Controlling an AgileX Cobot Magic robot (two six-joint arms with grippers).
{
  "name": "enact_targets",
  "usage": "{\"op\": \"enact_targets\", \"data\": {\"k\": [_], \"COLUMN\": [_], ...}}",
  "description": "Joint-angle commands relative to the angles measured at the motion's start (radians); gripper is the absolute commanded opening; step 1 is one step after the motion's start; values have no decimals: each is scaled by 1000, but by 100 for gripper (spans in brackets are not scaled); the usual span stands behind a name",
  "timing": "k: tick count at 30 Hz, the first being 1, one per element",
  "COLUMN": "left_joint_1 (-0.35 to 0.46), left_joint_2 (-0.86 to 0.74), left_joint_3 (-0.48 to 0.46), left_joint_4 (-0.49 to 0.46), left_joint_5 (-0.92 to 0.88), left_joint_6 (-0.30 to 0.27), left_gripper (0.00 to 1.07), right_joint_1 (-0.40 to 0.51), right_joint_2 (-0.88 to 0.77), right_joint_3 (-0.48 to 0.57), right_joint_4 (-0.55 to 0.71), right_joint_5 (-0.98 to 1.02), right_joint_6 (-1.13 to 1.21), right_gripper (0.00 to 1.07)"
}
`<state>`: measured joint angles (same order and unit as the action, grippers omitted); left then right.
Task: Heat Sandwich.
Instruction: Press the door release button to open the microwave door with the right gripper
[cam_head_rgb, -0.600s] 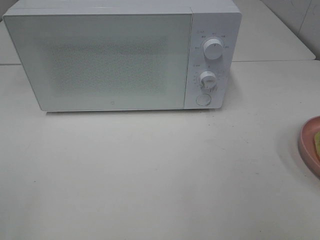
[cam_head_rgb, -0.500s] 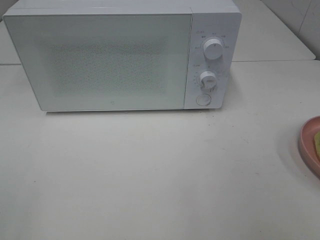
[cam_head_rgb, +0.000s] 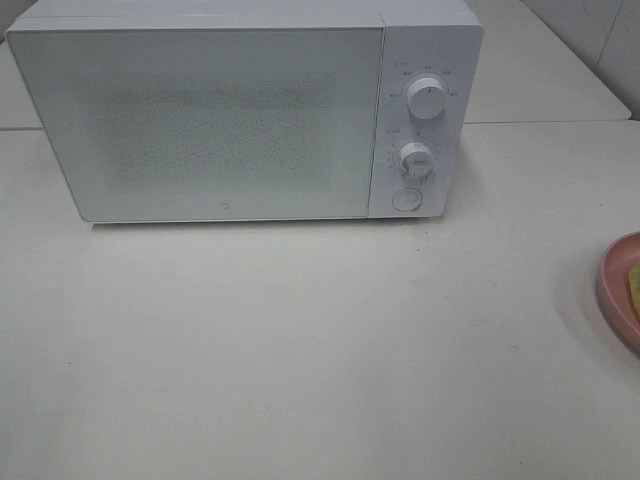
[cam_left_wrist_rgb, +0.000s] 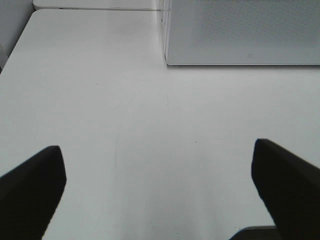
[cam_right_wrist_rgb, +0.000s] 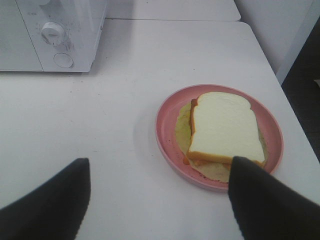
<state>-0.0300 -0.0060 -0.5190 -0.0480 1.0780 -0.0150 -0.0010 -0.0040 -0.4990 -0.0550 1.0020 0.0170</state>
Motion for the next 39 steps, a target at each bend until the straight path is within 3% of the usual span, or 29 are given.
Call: {"op": "enact_targets", "data": {"k": [1, 39], "left_joint_1": [-5, -5], "left_joint_2": [-22, -22], "left_joint_3": [3, 3], "left_joint_4": [-2, -2], "left_joint_5": [-7, -7], "left_joint_6": [-5, -5], "left_gripper": [95, 95], "right_joint_1": [1, 1], "right_joint_2": [7, 651], "right_joint_3": [-30, -53], "right_joint_4": [-1, 1], "right_joint_5": [-19, -603], "right_joint_6": [35, 38], "right_gripper": [74, 74]}}
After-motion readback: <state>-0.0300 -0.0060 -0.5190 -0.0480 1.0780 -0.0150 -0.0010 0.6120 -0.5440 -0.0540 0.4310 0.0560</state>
